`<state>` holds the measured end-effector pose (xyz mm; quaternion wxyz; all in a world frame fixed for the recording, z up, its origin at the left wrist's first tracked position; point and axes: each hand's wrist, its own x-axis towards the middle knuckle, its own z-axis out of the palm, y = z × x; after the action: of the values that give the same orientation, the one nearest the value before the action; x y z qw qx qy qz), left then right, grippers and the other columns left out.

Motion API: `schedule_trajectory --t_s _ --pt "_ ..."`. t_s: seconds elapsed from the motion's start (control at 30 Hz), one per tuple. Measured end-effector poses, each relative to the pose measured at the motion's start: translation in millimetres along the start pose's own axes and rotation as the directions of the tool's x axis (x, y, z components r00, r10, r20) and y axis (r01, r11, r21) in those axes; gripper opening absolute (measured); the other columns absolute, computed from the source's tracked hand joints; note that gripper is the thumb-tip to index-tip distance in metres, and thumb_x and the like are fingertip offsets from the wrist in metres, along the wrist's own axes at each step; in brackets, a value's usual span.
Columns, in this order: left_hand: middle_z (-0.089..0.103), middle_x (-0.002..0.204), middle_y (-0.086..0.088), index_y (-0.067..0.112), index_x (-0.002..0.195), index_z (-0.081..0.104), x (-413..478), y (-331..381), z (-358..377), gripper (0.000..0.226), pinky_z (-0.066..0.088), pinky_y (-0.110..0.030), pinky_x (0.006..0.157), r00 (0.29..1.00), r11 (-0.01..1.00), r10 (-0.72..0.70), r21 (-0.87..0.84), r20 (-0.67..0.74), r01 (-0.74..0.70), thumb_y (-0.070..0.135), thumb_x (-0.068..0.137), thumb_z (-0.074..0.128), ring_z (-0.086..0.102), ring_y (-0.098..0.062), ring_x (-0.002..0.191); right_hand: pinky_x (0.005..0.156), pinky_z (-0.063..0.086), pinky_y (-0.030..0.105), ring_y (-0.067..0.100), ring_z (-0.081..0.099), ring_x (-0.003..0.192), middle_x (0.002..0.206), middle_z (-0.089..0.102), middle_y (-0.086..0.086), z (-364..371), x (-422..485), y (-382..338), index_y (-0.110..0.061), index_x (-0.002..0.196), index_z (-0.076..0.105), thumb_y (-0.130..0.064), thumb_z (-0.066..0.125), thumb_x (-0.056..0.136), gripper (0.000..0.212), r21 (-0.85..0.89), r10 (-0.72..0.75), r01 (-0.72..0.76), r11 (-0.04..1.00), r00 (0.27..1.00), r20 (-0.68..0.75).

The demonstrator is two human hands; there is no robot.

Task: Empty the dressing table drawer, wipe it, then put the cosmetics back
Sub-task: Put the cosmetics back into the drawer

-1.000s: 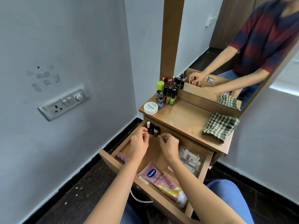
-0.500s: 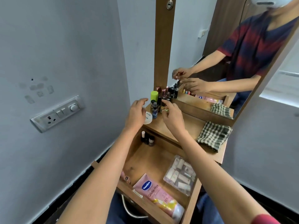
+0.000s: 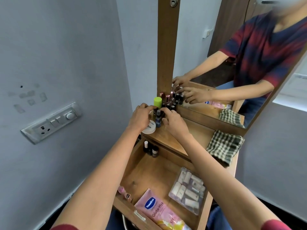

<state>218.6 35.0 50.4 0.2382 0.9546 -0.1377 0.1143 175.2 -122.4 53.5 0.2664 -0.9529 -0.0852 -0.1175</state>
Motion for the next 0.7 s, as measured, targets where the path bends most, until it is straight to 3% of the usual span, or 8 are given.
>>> schedule_trajectory --t_s 0.1,0.23,0.5,0.6,0.7 --pt "0.055 0.117 -0.011 0.018 0.125 0.055 1.6 0.3 -0.9 0.038 0.046 -0.04 0.093 0.998 1.0 -0.019 -0.017 -0.055 0.018 0.003 0.09 0.056 0.05 -0.03 0.112 0.061 0.043 0.034 0.032 0.06 0.089 0.108 0.053 0.009 -2.5 -0.2 1.0 -0.02 0.126 0.044 -0.021 0.053 0.095 0.032 -0.085 -0.008 0.004 0.996 0.999 -0.043" --pt "0.06 0.107 -0.012 0.01 0.111 0.052 3.9 1.9 -0.9 0.02 0.049 -0.041 0.081 0.997 0.999 -0.03 -0.028 -0.071 0.028 0.013 0.092 0.059 0.056 -0.029 0.099 0.061 0.04 0.033 0.032 0.06 0.087 0.106 0.053 0.008 -9.7 -3.7 1.8 -0.015 0.119 0.046 -0.021 0.055 0.094 0.027 -0.099 -0.018 0.014 0.995 0.999 -0.044" --pt "0.063 0.096 -0.01 0.012 0.098 0.049 9.2 10.8 -2.2 0.012 0.054 -0.046 0.074 0.98 0.977 -0.176 -0.137 -0.089 0.163 0.016 0.092 0.059 0.06 -0.026 0.082 0.059 0.035 0.03 0.026 0.057 0.078 0.092 0.045 0.0 -22.0 -24.6 4.9 -0.015 0.116 0.051 -0.026 0.05 0.094 0.024 -0.215 0.007 -0.025 0.976 0.996 -0.086" --pt "0.062 0.093 -0.007 0.012 0.099 0.049 7.2 10.9 -1.2 0.01 0.053 -0.04 0.073 0.967 0.952 -0.219 -0.248 -0.132 0.181 0.01 0.093 0.056 0.061 -0.023 0.082 0.057 0.034 0.029 0.021 0.05 0.072 0.091 0.043 0.0 -20.7 -28.3 3.7 -0.015 0.117 0.051 -0.024 0.05 0.094 0.025 -0.182 0.018 -0.035 0.983 0.995 -0.095" --pt "0.062 0.1 -0.008 0.008 0.107 0.05 2.9 13.4 -9.0 0.016 0.046 -0.029 0.074 0.934 0.911 -0.277 -0.371 -0.224 0.181 0.004 0.093 0.055 0.061 -0.02 0.087 0.059 0.037 0.03 0.027 0.058 0.082 0.094 0.053 0.004 -20.3 -30.3 2.1 -0.015 0.115 0.051 -0.022 0.055 0.093 0.024 -0.17 0.034 -0.05 0.984 0.995 -0.095"
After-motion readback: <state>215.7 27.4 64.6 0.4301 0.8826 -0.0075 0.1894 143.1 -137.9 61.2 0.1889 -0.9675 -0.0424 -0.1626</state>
